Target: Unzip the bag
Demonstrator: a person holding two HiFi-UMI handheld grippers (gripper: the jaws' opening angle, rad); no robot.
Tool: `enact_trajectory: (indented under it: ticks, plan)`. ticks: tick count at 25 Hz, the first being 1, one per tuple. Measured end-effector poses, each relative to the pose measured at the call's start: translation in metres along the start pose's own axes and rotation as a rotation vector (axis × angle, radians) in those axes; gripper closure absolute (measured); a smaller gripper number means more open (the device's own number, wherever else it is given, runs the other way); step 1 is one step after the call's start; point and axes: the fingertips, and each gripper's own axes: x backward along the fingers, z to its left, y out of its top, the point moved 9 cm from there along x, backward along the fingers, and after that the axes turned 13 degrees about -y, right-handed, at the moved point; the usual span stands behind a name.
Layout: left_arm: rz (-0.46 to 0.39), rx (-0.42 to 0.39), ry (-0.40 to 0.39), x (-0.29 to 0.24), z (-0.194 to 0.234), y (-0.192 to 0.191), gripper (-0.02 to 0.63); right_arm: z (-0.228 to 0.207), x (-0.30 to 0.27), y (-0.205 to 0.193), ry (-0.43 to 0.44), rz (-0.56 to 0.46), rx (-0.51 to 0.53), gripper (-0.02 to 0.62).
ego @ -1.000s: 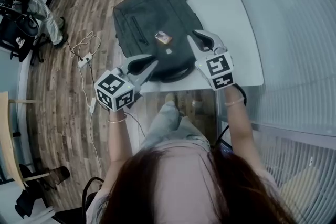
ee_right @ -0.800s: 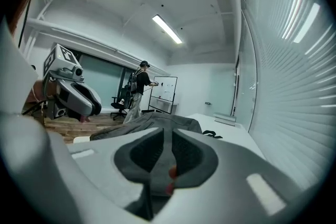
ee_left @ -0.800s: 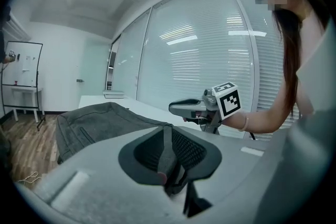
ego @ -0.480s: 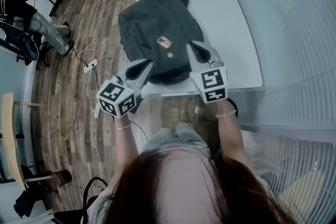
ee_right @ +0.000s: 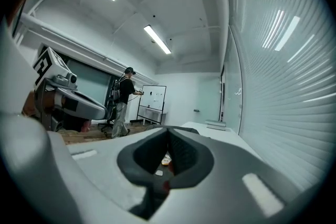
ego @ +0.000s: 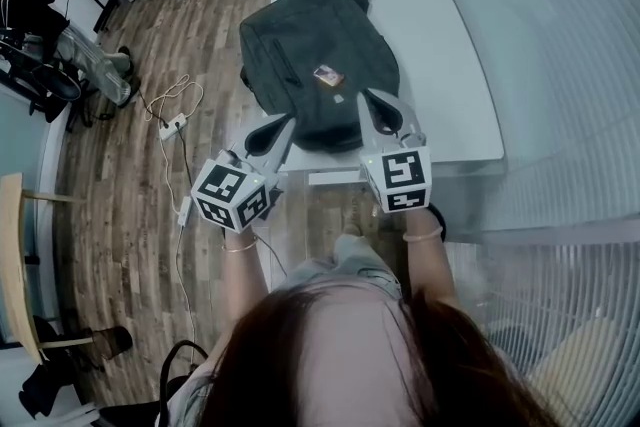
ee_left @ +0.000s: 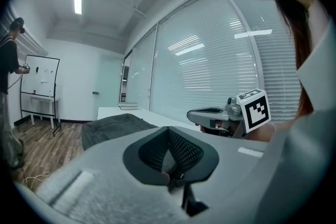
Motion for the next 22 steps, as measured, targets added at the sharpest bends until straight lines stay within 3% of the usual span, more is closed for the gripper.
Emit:
enact_trajectory:
  ticks: [7, 13, 22]
  plan:
    - [-0.068, -0.020, 0.049, 0.036, -0.018, 0.003, 0.597, 0.020, 0.030, 0.019, -0.075, -0.049, -0.002, 0.592]
    - [-0.096, -0.040, 0.104, 0.064, -0.039, 0.002, 0.597, 0.042, 0.062, 0.026, -0.126, -0.052, 0.056, 0.592]
    - [-0.137, -0.059, 0.107, 0.097, -0.065, 0.004, 0.597, 0.062, 0.106, 0.039, -0.161, -0.071, 0.013, 0.592]
